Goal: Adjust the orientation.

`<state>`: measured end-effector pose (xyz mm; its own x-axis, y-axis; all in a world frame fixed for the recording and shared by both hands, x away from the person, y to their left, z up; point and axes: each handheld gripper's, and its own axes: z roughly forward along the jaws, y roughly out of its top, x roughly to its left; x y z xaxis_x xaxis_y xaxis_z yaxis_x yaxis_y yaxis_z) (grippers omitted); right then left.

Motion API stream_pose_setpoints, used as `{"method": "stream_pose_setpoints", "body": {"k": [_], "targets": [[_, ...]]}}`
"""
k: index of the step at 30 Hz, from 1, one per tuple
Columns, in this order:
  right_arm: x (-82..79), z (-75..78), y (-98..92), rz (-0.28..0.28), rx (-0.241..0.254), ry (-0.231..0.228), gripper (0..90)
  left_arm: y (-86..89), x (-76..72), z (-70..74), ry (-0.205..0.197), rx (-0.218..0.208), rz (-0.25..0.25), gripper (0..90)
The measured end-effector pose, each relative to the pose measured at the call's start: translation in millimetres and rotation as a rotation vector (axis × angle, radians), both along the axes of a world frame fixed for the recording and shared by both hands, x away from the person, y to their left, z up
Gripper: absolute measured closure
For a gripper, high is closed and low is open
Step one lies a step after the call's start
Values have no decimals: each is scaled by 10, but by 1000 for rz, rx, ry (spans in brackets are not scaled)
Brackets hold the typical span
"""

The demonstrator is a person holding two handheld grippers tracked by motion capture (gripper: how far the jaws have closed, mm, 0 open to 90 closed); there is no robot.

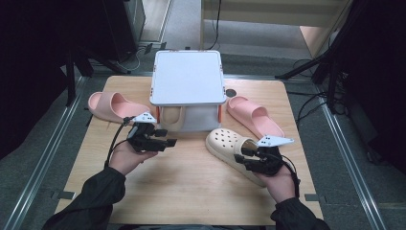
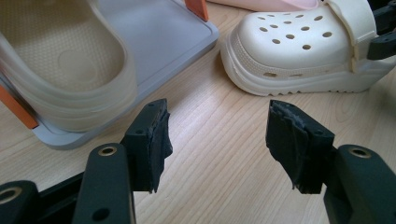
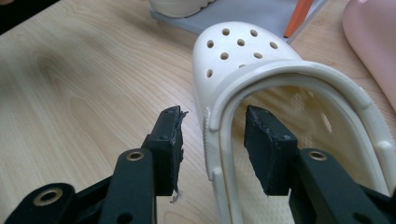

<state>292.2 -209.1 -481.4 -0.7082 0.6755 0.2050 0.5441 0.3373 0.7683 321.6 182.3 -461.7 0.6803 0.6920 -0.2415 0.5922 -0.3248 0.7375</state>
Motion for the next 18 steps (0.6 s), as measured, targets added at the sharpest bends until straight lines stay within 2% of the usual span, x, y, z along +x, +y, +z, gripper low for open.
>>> {"method": "stream_pose_setpoints", "body": {"k": [6, 8, 11, 16, 18], "targets": [[134, -54, 66, 34, -8, 27, 695, 6, 9, -9, 13, 12, -1, 400], [229, -87, 123, 60, -6, 81, 751, 10, 9, -10, 15, 9, 2, 398], [255, -88, 149, 53, -1, 114, 772, 14, 7, -9, 14, 11, 4, 395], [252, -57, 161, 38, -18, 114, 776, 18, 7, -7, 17, 18, 4, 397], [242, -22, 198, 31, 1, 124, 777, 15, 3, -5, 16, 19, 6, 405]]}}
